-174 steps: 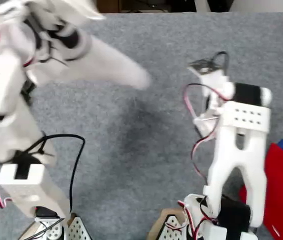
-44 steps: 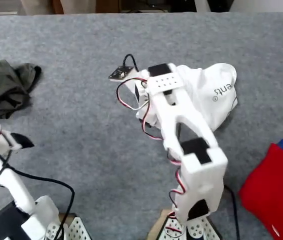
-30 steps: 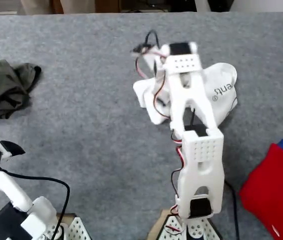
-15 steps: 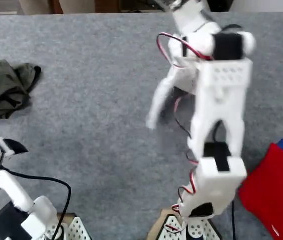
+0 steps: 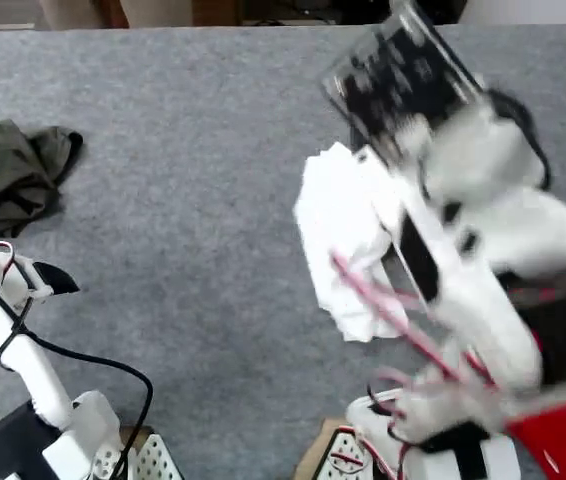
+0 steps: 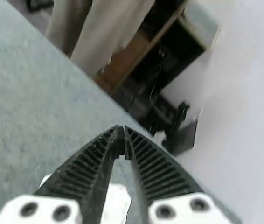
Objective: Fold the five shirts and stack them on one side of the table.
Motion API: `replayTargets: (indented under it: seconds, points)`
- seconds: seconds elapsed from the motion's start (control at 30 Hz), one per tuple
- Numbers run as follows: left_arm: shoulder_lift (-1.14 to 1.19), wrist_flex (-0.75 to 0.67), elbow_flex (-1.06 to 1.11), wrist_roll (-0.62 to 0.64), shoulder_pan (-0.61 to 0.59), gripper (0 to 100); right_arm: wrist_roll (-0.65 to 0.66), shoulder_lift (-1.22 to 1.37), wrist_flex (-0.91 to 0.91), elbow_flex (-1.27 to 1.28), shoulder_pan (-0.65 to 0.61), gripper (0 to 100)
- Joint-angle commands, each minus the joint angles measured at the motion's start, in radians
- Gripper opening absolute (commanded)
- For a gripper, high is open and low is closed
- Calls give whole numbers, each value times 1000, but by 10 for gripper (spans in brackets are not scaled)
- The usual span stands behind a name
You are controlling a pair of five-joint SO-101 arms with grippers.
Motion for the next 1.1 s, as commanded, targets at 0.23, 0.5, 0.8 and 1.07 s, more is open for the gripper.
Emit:
replayTargets:
  seconds: [0.23,0.5,0.8,1.07]
  points:
    - [-30,-6,8,5,5,329,-14,53,38,186,-33,5]
    - [-31,-11,54,3,3,329,84,-22,55,633,65,174]
    - [-31,-12,54,3,8,329,130,-214,-23,1319,44,200]
    - [-31,-14,55,3,6,329,129,-217,-325,1736,44,202]
